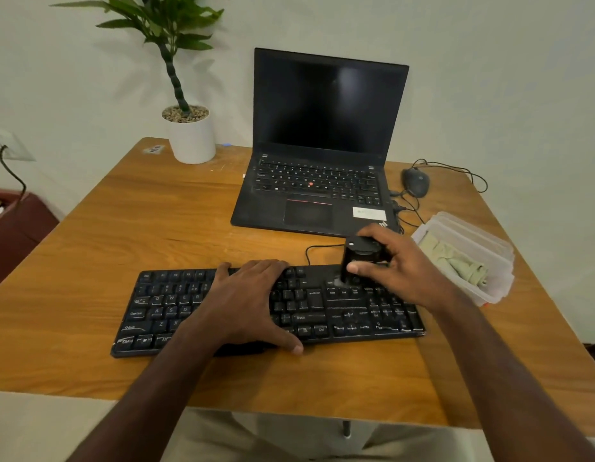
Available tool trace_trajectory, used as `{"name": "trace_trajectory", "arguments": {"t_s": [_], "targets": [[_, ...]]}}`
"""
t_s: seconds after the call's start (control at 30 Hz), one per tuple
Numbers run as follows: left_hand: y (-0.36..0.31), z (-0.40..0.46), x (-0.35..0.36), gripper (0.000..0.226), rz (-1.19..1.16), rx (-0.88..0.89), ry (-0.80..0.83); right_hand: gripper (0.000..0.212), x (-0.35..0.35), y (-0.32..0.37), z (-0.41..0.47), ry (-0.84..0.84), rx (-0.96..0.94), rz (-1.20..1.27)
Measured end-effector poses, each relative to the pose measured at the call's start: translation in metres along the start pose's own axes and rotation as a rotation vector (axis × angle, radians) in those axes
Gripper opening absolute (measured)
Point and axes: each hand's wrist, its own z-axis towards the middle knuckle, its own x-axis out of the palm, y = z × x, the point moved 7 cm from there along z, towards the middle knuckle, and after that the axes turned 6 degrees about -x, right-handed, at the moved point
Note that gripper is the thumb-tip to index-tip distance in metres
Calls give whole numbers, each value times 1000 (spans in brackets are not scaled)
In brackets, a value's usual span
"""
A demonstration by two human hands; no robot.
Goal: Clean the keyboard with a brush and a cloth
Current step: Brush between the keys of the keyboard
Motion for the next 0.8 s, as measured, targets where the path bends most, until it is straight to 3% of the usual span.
{"name": "trace_trajectory", "arguments": {"t_s": [0.2, 0.33, 0.47, 0.63, 0.8], "targets": [[-1, 0, 0, 138, 2, -9, 10, 30, -4, 10, 10, -79, -46, 7], [0, -1, -1, 138, 6, -15, 14, 28, 24, 13, 9, 1, -68, 32], [2, -2, -2, 136, -6, -16, 17, 30, -5, -1, -1, 14, -26, -23], [3, 1, 0, 139, -8, -12, 11, 30, -29, 6, -6, -145, -34, 39], [4, 1, 1, 140, 6, -10, 8, 30, 9, 0, 1, -36, -22, 52]]}}
